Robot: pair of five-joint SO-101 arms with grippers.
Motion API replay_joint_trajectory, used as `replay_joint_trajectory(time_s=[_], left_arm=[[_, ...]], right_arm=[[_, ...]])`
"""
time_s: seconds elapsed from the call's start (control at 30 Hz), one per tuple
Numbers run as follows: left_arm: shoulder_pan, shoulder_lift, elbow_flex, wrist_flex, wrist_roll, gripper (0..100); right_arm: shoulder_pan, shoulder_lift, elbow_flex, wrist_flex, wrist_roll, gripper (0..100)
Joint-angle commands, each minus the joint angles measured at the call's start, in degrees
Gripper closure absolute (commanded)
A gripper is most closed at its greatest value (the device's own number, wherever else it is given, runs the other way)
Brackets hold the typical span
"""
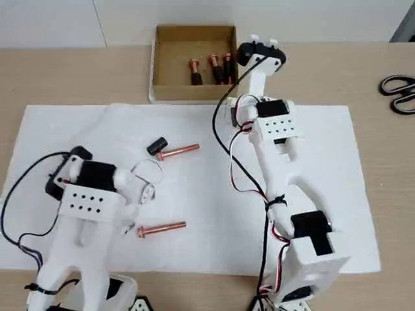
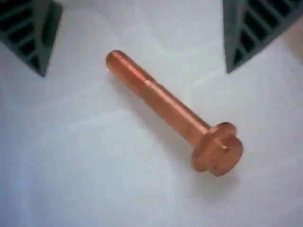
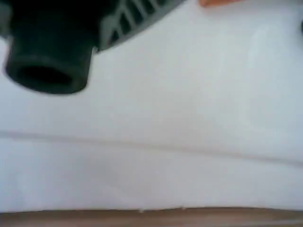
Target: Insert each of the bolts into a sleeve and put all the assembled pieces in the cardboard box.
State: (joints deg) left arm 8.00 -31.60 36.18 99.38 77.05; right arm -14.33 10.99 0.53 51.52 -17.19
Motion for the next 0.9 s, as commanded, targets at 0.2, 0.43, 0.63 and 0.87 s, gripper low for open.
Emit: replay_joint_trajectory(time_s=[0.2,0.43,0.63,0.87], left_arm=[[-2.5,0.2,14.2,-5.3,0.4,76],[-12.7,3.3,34.9,-28.4,0.4,76],[-13.4,4.7,42.3,-35.6,-1.6,76],[-13.5,4.9,42.4,-36.0,-1.8,76]], right_arm=[[-1.2,-2.2,-3.1,-1.0,0.6,99.5],[-1.2,-5.1,-3.1,-1.2,0.8,99.5],[-1.1,-5.7,-3.1,-1.5,0.8,99.5],[-0.8,-5.6,-2.7,-0.9,0.8,99.5]])
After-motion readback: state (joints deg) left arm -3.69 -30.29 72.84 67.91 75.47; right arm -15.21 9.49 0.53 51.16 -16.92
